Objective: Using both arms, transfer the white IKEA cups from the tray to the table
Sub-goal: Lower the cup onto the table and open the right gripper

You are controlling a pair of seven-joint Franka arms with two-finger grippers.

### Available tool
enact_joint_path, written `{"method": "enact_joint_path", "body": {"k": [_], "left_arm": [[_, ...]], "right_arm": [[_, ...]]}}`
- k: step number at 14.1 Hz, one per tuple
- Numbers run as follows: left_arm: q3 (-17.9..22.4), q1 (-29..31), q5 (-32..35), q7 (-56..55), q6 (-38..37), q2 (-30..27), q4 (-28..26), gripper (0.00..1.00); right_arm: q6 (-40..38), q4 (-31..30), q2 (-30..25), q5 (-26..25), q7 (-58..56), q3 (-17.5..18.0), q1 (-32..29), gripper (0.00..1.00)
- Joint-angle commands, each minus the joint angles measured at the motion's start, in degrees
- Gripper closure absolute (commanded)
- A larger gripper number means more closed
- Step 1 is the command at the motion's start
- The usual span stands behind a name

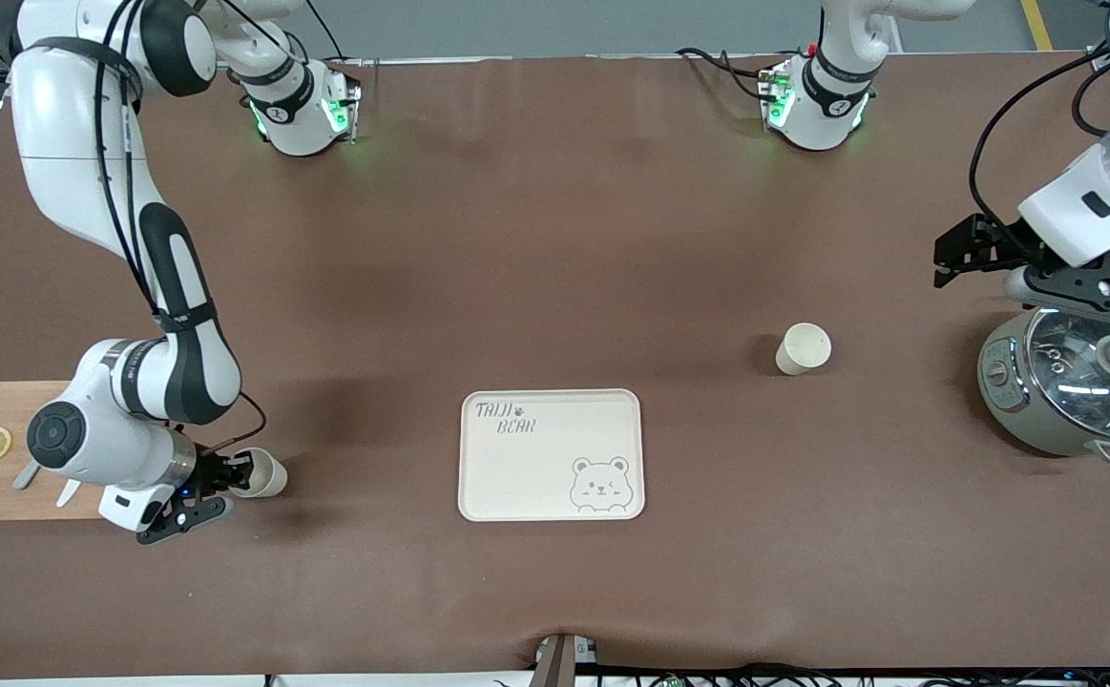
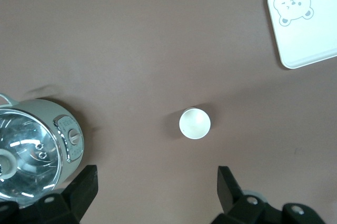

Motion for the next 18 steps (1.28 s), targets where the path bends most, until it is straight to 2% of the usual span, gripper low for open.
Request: {"method": "enact_joint_path", "body": {"k": [1,4,5,6,7,9,14,18], "left_arm": [[-0.3,-0.3,0.4,-0.2,0.6,-0.1,-0.2,0.00],[-0.4,-0.3,0.5,-0.2,1.0,0.3,-0.3,0.00],[-0.4,-0.4,0.4,-0.2,1.4,0.3,-0.3,0.00],[-0.5,-0.5,0.4,-0.2,1.5,0.4,-0.4,0.00],[-0.5,-0.8,0.5,-0.2,1.5,0.6,-0.5,0.00],[-0.7,-0.6,0.5,-0.2,1.5,0.8,-0.5,0.00],[-0.6,-0.5,0.7,-0.2,1.5,0.3,-0.4,0.00],[-0.7,-0.4,0.8,-0.2,1.5,0.2,-0.4,0.00]], "right_arm": [[0.7,0.2,0.4,1.0,-1.3,0.8,-0.8,1.00],[0.7,0.3,0.6,1.0,-1.3,0.8,-0.7,1.00],[0.7,0.3,0.7,1.1,-1.1,0.7,-0.7,0.83],[0.7,0.4,0.7,1.2,-0.7,0.8,-0.7,0.35],[0.7,0.4,0.7,1.6,-0.6,0.8,-0.9,0.00],[0.6,0.6,0.7,2.9,-1.2,0.7,-1.0,0.00],[-1.2,3.0,0.2,2.3,-0.7,0.7,-0.9,0.00],[-13.9,8.8,-1.0,2.6,0.8,0.7,-0.9,0.00]]}}
